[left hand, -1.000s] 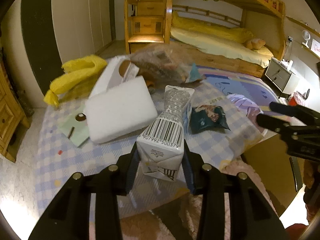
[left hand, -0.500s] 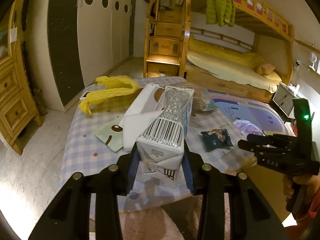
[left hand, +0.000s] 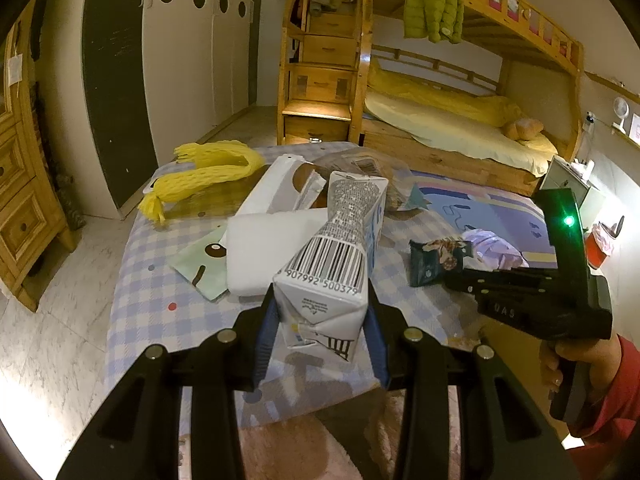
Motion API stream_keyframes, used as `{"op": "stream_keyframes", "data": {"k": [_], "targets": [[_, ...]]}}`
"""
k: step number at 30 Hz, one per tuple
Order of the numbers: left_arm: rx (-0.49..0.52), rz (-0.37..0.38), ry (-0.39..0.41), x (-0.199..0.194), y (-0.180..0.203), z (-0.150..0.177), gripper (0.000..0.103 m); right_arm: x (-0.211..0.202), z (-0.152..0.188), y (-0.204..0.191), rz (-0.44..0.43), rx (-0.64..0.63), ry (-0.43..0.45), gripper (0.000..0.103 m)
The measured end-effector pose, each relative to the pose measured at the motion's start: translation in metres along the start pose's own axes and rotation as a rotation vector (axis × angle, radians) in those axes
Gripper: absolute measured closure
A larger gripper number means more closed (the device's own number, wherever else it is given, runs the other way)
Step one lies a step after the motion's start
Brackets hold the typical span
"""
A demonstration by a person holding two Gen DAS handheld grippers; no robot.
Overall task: Collect trash
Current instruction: 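Carry the green wrapper and milk carton over the wastebasket and open both grippers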
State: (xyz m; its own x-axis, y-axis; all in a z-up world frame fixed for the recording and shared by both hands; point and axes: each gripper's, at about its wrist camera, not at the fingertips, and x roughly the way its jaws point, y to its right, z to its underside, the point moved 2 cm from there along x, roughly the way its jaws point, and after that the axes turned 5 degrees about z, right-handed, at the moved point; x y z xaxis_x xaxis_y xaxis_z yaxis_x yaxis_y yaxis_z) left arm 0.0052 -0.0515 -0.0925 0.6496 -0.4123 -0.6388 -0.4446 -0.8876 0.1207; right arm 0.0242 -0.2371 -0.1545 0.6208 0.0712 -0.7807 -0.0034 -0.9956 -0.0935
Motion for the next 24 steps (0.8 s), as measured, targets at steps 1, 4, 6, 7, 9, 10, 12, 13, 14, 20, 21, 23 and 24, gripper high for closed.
{"op": "stream_keyframes", "data": {"k": [1, 4, 6, 7, 9, 10, 12, 13, 14, 20, 21, 23, 24], "targets": [[0.004, 0.003, -0.001, -0.001, 0.001, 0.001, 0.065, -0.003, 0.000, 0.001, 0.002, 0.002, 0.007, 0.088], [0.030, 0.022, 0.002, -0.005, 0.010, 0.004, 0.065, -0.017, 0.001, 0.008, 0.012, 0.016, 0.024, 0.089], [0.061, 0.037, 0.008, -0.007, 0.022, 0.004, 0.065, -0.026, 0.003, 0.016, 0.029, 0.028, 0.036, 0.089], [0.075, 0.044, 0.010, -0.007, 0.027, 0.003, 0.065, -0.030, 0.004, 0.020, 0.034, 0.034, 0.042, 0.089], [0.115, 0.067, 0.017, -0.006, 0.043, 0.001, 0.065, -0.042, 0.006, 0.033, 0.055, 0.053, 0.058, 0.089], [0.137, 0.078, 0.021, -0.004, 0.053, -0.002, 0.065, -0.047, 0.007, 0.040, 0.071, 0.062, 0.066, 0.089], [0.169, 0.098, 0.021, 0.003, 0.069, -0.007, 0.065, -0.061, 0.009, 0.062, 0.122, 0.092, 0.088, 0.089], [0.180, 0.114, 0.020, 0.007, 0.077, -0.011, 0.065, -0.064, 0.009, 0.072, 0.138, 0.105, 0.093, 0.089], [0.194, 0.136, 0.020, 0.014, 0.088, -0.016, 0.065, -0.070, 0.012, 0.087, 0.168, 0.128, 0.101, 0.089], [0.244, 0.235, 0.018, 0.056, 0.144, -0.036, 0.065, -0.080, 0.031, 0.165, 0.305, 0.267, 0.089, 0.088], [0.253, 0.252, 0.008, 0.069, 0.156, -0.040, 0.065, -0.078, 0.034, 0.176, 0.322, 0.288, 0.082, 0.088], [0.262, 0.277, -0.005, 0.087, 0.174, -0.044, 0.065, -0.074, 0.040, 0.198, 0.353, 0.332, 0.062, 0.087], [0.266, 0.284, -0.010, 0.095, 0.182, -0.045, 0.065, -0.069, 0.044, 0.209, 0.366, 0.354, 0.045, 0.086]]}}
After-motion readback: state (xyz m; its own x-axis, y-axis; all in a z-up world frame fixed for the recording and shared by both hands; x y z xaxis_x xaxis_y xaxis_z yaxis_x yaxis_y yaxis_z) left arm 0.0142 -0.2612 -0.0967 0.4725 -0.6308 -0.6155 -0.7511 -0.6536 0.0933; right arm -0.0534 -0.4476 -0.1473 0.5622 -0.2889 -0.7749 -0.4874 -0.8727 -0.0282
